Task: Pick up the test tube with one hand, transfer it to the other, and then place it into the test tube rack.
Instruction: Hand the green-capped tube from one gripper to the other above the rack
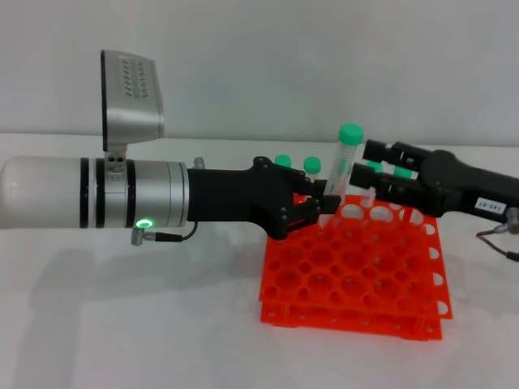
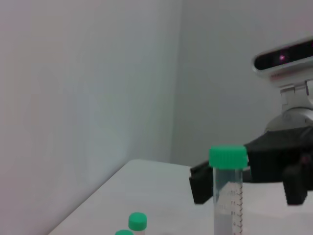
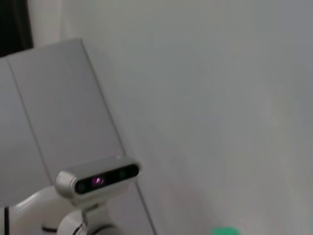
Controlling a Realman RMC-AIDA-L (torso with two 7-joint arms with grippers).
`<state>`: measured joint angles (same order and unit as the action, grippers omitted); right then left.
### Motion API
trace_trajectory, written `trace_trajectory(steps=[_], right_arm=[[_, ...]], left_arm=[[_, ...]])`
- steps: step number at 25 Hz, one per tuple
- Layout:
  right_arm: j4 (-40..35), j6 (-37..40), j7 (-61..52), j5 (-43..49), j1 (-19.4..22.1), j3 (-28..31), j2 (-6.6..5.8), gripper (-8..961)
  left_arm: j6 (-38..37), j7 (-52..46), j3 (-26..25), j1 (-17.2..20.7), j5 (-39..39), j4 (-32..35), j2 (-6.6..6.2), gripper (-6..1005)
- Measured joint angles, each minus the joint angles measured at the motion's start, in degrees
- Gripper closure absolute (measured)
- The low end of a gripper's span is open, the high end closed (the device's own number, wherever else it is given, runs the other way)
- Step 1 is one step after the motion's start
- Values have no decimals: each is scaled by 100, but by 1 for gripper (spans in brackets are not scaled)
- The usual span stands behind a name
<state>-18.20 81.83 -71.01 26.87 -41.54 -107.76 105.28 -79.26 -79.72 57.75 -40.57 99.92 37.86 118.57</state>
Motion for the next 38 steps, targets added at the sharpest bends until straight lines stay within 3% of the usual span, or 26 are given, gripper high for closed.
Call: trace_trajectory(steps=[8,11,31,36,38], right_arm=[[23,-65,75,121,-2,124,167,218],[26,-114,294,123,79,266,288,219],[-23,-177,632,135,114,290,543,221],[-21,-194,690,134,113,283,562,361],[-21,-226,727,133,111,272,565,372]], left_arm=[[7,70,2,8,-20,-16,40,782],[7,78,10,28,-40,-28,51,781],[7,219,51,60,-215,-330,62,775],[7,221,37,59,-219,-343,61,773],[6,221,38,63,-219,-343,61,773]])
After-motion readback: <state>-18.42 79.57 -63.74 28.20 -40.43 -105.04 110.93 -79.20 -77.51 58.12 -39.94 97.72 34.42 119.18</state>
